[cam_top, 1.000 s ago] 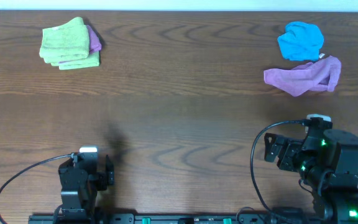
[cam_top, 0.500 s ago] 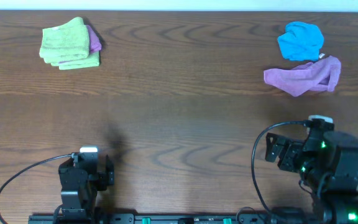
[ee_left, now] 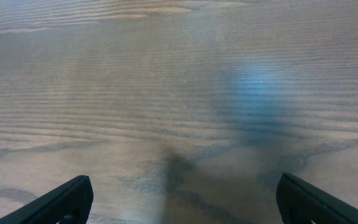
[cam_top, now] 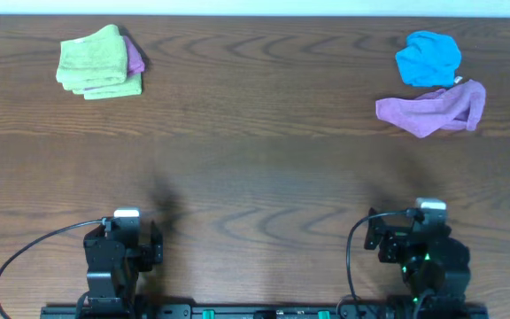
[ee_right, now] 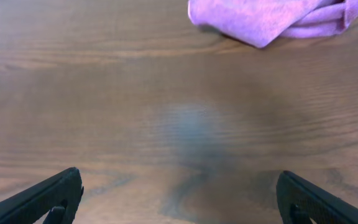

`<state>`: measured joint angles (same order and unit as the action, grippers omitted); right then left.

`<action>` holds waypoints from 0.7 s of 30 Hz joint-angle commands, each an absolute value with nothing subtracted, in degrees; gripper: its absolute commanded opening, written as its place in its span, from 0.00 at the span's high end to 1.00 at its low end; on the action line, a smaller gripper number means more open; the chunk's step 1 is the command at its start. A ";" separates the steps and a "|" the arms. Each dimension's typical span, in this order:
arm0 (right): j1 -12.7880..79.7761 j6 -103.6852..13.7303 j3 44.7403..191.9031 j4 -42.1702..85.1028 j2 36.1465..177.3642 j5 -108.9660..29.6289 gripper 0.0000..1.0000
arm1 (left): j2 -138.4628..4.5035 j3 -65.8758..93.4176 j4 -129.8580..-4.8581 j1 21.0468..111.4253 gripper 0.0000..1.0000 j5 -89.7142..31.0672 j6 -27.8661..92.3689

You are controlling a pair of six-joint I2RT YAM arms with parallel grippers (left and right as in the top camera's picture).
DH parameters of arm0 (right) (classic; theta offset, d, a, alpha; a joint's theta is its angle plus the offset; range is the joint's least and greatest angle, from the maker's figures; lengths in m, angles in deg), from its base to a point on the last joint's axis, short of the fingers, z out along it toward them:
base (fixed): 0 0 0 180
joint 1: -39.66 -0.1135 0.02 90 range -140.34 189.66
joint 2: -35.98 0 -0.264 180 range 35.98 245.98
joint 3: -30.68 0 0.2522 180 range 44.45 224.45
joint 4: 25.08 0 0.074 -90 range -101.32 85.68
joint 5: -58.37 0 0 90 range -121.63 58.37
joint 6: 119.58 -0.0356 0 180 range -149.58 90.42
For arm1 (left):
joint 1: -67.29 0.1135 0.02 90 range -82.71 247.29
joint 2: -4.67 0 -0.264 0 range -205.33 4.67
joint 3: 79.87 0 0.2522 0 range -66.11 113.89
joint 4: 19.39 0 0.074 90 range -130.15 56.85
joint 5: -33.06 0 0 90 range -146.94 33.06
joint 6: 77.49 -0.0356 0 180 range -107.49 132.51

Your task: Fold the cloth

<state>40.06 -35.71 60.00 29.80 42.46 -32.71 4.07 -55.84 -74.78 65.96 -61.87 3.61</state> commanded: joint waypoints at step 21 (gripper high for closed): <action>36.83 -26.18 53.53 30.48 36.26 -31.83 0.01 | 4.42 -56.76 -75.32 66.18 0.05 -61.78 3.08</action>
<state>37.70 -28.87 54.25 29.85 36.91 -31.99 4.07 -55.84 -74.80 65.96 -61.85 3.61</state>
